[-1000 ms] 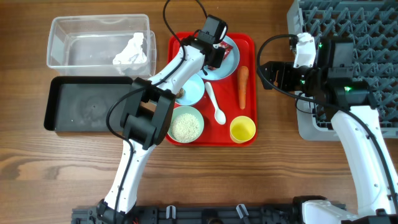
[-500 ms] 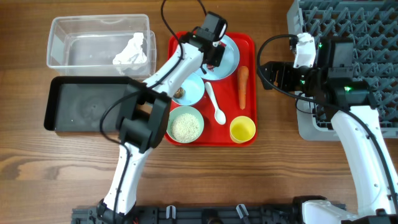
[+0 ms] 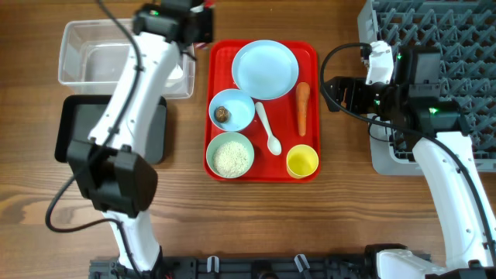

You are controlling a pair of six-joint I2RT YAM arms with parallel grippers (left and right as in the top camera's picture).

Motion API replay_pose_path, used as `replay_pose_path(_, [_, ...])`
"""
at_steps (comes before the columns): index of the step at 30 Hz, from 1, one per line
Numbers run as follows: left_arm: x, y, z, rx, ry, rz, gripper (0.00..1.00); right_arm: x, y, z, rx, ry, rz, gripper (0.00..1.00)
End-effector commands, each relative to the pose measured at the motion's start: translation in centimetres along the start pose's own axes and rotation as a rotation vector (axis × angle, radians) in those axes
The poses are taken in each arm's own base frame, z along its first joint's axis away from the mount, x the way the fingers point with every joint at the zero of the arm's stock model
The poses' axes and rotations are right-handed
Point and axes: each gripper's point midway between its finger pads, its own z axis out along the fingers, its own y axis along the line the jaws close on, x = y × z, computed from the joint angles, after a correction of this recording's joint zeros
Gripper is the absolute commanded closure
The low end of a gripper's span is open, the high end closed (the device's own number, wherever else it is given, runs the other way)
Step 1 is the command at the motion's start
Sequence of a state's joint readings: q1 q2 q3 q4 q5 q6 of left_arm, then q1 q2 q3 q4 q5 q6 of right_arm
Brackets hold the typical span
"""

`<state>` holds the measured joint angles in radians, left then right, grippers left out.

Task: Sort waste into correct bins and load items into the dishwasher rack
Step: 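Carry the red wrapper into the clear bin and release, then reach the left gripper to the carrot on the red tray and grasp it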

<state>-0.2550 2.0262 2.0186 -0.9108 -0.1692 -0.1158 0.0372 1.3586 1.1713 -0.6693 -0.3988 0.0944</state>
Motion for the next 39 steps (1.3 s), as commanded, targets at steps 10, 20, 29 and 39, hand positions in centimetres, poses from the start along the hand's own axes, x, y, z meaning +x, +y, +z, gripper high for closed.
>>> replay_pose_path(10, [6.5, 9.7, 4.3, -0.11, 0.285, -0.334, 0.13, 0.0, -0.4, 0.1, 0.014, 0.004, 0.018, 0.0])
replay_pose_path(20, [5.3, 9.5, 4.7, -0.092, 0.239, -0.339, 0.0, 0.2, -0.4, 0.1, 0.015, 0.01, 0.021, 0.0])
replay_pose_path(29, [5.1, 0.6, 2.9, 0.158, 0.238, -0.035, 0.0, 0.0, -0.4, 0.1, 0.014, 0.002, 0.018, 0.0])
replay_pose_path(39, [7.3, -8.5, 1.2, 0.249, 0.252, 0.135, 0.0, -1.6, -0.2, 0.1, 0.007, -0.06, -0.007, 0.0])
